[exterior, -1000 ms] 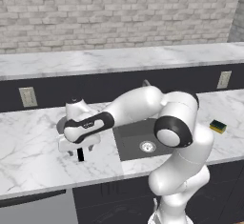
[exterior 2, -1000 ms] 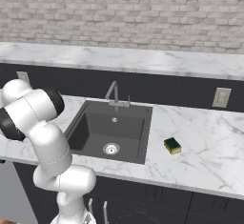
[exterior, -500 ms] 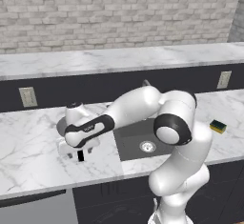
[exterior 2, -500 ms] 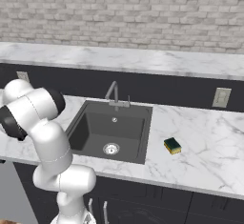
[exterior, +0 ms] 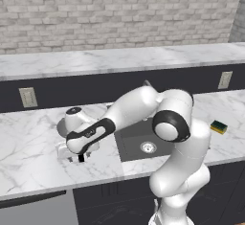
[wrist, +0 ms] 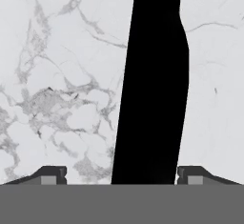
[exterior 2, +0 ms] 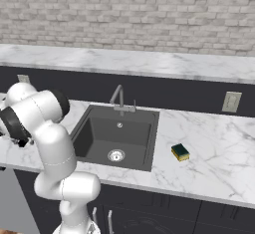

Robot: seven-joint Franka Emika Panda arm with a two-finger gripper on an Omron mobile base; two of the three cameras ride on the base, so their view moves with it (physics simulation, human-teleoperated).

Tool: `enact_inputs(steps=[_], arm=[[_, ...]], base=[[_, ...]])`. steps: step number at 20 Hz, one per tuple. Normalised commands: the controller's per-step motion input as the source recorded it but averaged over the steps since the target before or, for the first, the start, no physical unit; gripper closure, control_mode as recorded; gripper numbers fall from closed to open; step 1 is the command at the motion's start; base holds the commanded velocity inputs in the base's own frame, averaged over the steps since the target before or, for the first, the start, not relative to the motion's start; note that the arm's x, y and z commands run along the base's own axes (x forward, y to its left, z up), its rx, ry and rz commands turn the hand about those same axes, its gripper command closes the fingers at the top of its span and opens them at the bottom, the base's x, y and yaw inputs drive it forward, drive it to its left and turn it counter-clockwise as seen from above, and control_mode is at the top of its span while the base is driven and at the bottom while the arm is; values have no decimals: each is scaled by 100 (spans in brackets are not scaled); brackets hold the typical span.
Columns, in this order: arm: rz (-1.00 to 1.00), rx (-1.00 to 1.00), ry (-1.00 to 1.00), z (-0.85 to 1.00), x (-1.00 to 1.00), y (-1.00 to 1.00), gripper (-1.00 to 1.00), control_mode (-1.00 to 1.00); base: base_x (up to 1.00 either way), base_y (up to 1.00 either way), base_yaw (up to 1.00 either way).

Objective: Pick the pan and sponge and place them into the sink. Then turn on the water.

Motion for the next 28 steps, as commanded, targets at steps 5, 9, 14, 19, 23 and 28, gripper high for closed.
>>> enact_inputs(steps=[5, 9, 14, 19, 23, 28], arm=[[0, 0, 0, -4, 1, 0, 100, -100], [0, 0, 0, 0, 0, 1, 100, -100], [0, 0, -2, 1, -1, 5, 100, -100], [-7, -1, -3, 37, -14, -7, 100, -100], [-13, 0, -2, 49, -12, -17, 100, -100], [-14, 0, 0, 57, -7, -17, 100, -100]], base=[[0, 0, 0], [0, 0, 0], [0, 0, 0], [0, 0, 0], [0, 0, 0], [0, 0, 0]])
